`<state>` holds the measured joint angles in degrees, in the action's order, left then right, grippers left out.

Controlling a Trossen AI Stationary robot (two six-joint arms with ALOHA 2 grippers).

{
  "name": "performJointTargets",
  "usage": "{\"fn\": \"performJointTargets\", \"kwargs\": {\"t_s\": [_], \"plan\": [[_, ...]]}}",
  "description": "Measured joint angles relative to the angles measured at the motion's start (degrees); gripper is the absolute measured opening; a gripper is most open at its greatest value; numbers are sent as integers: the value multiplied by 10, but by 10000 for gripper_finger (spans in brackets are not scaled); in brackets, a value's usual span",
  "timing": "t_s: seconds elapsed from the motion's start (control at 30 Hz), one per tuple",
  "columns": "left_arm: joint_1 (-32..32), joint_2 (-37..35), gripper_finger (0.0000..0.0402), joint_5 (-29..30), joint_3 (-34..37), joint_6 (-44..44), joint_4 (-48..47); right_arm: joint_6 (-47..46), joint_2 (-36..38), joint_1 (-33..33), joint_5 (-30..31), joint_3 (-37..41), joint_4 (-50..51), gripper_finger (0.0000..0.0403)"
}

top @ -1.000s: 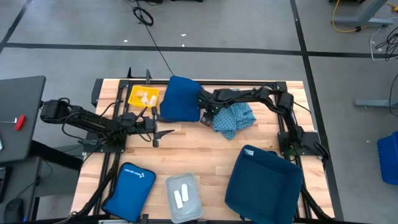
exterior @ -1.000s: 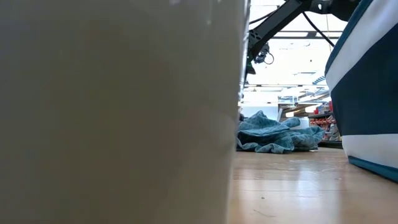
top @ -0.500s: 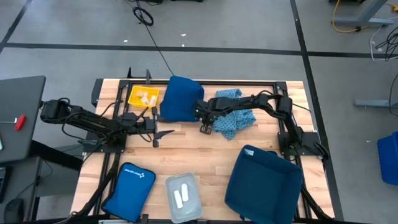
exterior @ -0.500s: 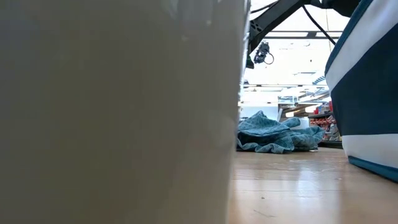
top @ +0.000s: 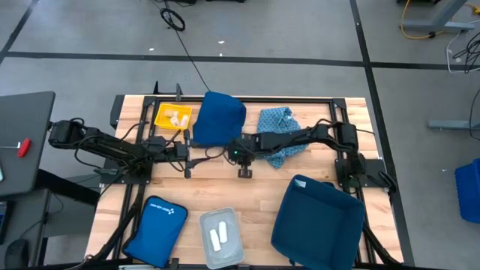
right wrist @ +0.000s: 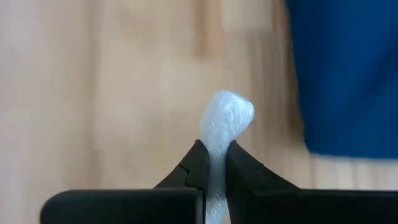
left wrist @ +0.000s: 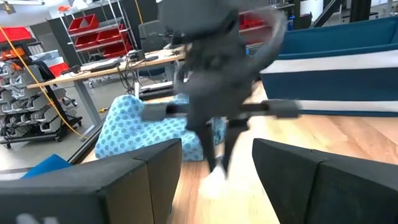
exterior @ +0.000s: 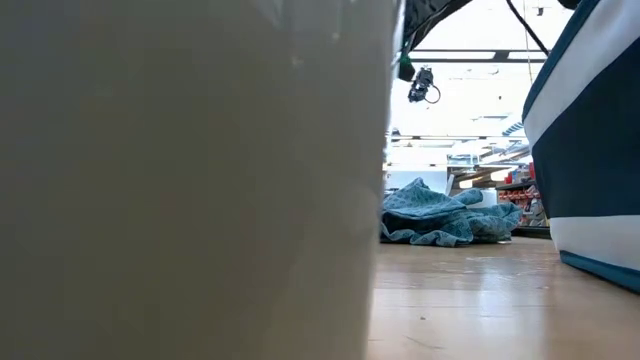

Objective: Pick & place medical supplies in basket/bin
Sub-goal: Put the white bandage into the gray bin

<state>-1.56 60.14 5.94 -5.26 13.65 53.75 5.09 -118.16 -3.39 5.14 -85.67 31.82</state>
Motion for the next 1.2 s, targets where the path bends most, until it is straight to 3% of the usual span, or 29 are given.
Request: {"fn": "performJointTargets", "kwargs": {"t_s": [0.37, 0.6, 0.77, 1.07, 1.2], "plan": [[1, 0, 201, -4, 6, -9, -11, 60, 8, 38, -11, 0, -204, 26], [1, 0, 201, -6, 16, -13, -5, 70, 8, 49, -26, 5, -271, 26], [1, 0, 201, -5, 16, -19, -1, 63, 17, 53, -27, 92, -372, 26], [1, 0, 201, -20, 16, -21, 20, 59, 92, 55, -46, 334, -737, 26], [1, 0, 201, -20, 16, -21, 20, 39, 150, 55, -75, 422, -843, 26]]}}
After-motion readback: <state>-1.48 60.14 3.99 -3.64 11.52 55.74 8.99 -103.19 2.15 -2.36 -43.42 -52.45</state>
